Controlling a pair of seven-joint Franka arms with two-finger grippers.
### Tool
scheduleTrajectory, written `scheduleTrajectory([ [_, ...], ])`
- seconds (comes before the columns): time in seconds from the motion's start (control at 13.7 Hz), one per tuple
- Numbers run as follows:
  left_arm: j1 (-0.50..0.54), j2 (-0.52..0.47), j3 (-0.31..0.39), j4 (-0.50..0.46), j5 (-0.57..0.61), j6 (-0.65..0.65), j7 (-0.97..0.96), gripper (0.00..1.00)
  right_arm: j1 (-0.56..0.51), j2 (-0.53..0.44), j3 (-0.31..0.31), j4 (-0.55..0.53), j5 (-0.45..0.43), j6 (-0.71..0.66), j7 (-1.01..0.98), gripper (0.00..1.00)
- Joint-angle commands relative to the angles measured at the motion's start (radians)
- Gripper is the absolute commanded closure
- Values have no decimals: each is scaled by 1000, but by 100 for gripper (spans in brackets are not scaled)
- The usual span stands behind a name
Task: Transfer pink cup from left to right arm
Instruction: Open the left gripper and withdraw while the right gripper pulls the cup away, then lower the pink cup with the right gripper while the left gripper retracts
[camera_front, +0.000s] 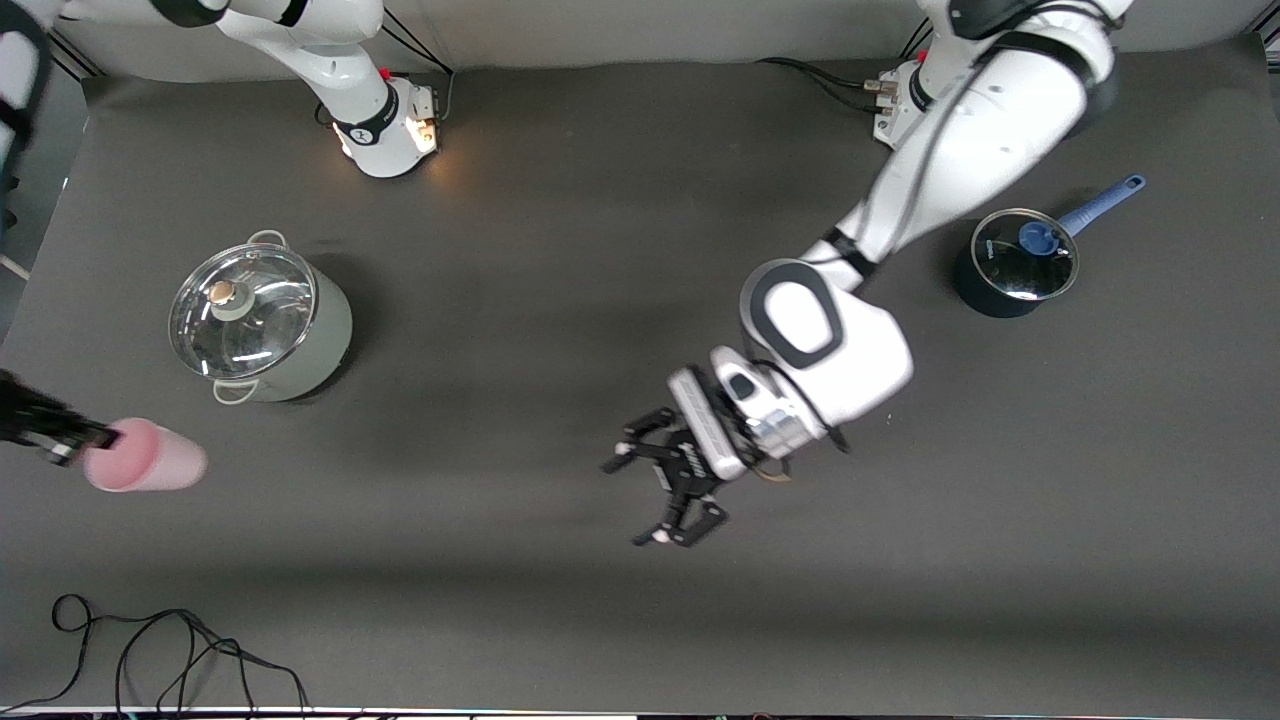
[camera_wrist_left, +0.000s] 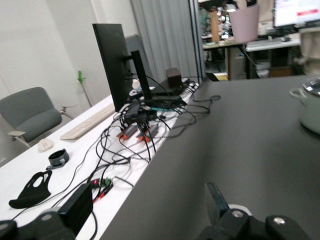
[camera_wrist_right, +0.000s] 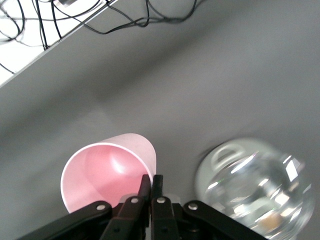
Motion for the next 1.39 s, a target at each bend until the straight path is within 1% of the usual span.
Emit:
scheduleTrajectory([
  [0.0,175,-82,3,-161,140,-204,-21,0,-98,-11,9,1,-14,-14,-477,100],
  [0.07,225,-79,5,-176,197,-282,-19,0,-119,-11,9,-1,-23,-13,-604,100],
  [0.15,275,-79,5,-198,237,-352,-18,0,-132,-5,9,-2,-32,-11,-666,100],
  [0.22,327,-81,5,-218,283,-421,-16,0,-133,-1,9,-4,-35,7,-674,100],
  [0.29,378,-81,5,-221,346,-496,-16,0,-132,4,10,-8,-37,54,-676,100],
  [0.37,432,-79,5,-220,418,-585,-19,0,-127,10,10,-42,-36,108,-674,100],
  [0.51,539,-79,10,-215,546,-753,-27,0,-120,16,13,-152,-34,252,-680,100],
  [0.66,620,-81,14,-212,673,-882,-33,0,-114,19,19,-264,-32,392,-680,100],
  [0.8,696,-81,20,-210,829,-981,-41,0,-86,48,19,-332,-25,501,-677,100],
  [1.02,795,-88,20,-209,1003,-1108,-88,0,-72,137,21,-337,-22,564,-680,100],
  [1.17,835,-131,20,-207,1118,-1167,-168,0,-64,182,22,-337,-22,589,-682,100],
  [1.32,852,-197,31,-209,1189,-1210,-237,0,-52,220,22,-337,-23,618,-685,100],
])
